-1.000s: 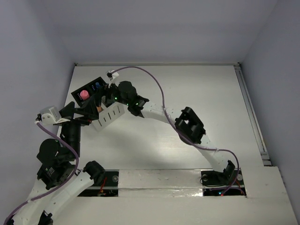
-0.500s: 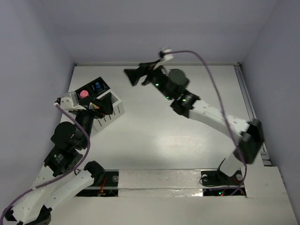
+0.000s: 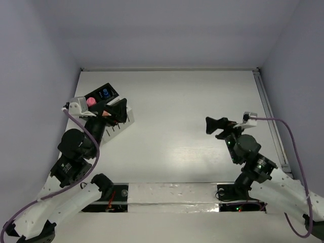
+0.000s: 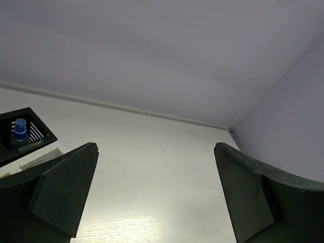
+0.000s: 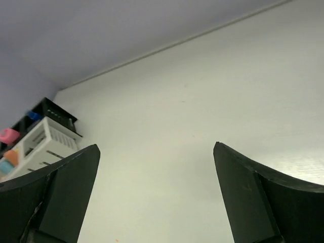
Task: Sort the stationery into containers
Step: Reset both arms
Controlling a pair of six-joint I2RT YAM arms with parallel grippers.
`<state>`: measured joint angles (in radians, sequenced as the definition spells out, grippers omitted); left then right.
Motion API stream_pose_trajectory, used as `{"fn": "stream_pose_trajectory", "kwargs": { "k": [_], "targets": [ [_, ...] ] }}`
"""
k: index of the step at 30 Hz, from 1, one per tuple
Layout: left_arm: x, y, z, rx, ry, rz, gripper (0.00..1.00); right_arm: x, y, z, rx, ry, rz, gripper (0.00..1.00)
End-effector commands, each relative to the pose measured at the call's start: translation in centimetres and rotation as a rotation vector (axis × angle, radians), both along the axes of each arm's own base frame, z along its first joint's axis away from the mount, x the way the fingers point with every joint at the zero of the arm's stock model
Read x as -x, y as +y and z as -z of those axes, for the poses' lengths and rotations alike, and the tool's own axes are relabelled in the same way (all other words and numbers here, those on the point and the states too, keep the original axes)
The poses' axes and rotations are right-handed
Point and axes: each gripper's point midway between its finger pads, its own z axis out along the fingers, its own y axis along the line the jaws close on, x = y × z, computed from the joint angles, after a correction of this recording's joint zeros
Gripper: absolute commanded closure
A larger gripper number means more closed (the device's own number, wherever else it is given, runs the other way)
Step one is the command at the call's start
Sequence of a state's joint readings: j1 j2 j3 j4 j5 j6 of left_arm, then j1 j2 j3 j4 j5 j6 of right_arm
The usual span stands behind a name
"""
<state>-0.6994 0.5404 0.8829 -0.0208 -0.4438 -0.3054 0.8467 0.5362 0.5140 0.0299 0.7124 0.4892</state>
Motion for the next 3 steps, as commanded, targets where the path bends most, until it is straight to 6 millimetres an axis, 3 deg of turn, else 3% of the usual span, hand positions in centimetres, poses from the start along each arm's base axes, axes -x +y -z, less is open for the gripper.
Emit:
{"fn": "stream_pose_trajectory", "kwargs": {
  "k": [1,3],
  "targets": [
    [0.52,0.42,-0.78,0.052,-0.029,0.000,0.01,1.02,-2.06,-0.73,-0.068,-0.009,0.055,0.00],
    [0.44,0.15,-0.65,0.046,-0.023,0.010,0.01,0.81,-1.72,-1.19,-0.050,-0.017,0.046,0.00]
  ]
}}
